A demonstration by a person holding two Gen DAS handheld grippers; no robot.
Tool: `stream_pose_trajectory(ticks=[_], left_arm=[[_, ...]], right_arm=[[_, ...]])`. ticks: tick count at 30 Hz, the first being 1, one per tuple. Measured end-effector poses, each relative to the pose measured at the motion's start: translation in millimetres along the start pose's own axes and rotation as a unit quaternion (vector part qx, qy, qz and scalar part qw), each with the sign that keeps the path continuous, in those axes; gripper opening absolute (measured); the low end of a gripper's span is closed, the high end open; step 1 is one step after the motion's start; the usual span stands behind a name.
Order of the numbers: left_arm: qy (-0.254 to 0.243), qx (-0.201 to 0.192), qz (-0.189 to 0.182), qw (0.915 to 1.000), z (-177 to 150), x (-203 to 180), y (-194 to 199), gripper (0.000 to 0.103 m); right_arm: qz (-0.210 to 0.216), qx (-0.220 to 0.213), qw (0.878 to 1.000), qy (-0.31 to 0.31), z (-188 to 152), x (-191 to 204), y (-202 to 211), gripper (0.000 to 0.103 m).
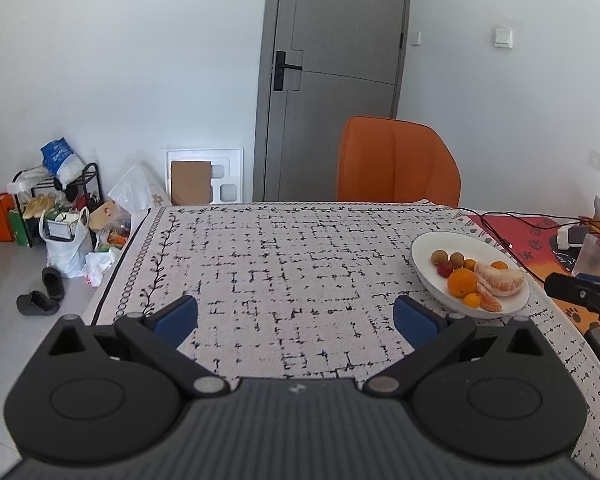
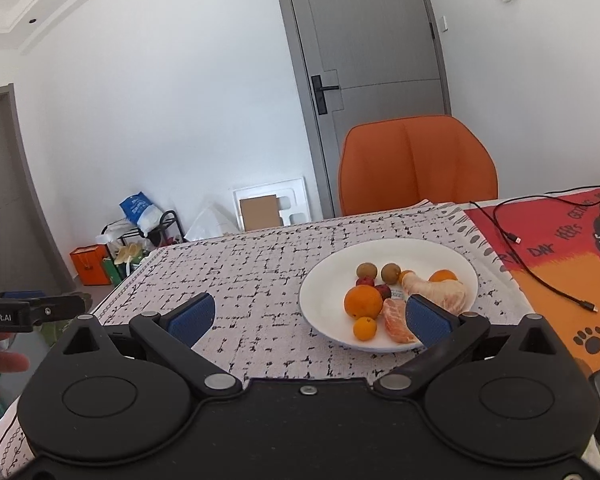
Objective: Organize fruits
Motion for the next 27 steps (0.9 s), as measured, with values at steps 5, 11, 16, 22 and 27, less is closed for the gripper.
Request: stream_pose_trajectory(ticks=[5, 11, 16, 22, 27], left_arm=[[-0.001, -0.005, -0.003, 1.0000, -4.9, 6.2, 8.9, 0.103], [-0.001, -0.008, 0.002, 1.0000, -12.3, 11.4, 21.8, 0.103], [-0.005, -0.008, 0.011, 0.9999, -19.5, 16.0, 28.7, 0.103], [0.010, -0.003, 0.009, 0.9999, -25.8, 19.7, 29.6, 0.103], [0.002, -0.003, 0.010, 0.9999, -28.9, 17.0, 29.8, 0.103]], right_arm=[[0.010, 0.003, 1.000, 0.006, -4.2, 3.2, 4.2, 0.103], [0.022, 0.005, 1.000, 0.009, -10.4, 11.6, 13.3, 0.103], [0.032, 0.007, 0.999, 0.016, -15.5, 20.5, 20.5, 0.103], [0.043, 0.008, 0.999, 0.018, -18.5, 30.0, 26.8, 0.103], [0.048, 0.010, 0.998, 0.029, -18.5, 34.8, 27.2, 0.103]])
Point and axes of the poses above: each gripper's, at about its wrist camera, not at the fingertips, and y roughly against the way its jaws point, x to its left, z to its top, the point moved 3 cm from there along -y, roughly the way its jaws point, and after that the axes turned 13 degrees about z, right-handed, at the moved point
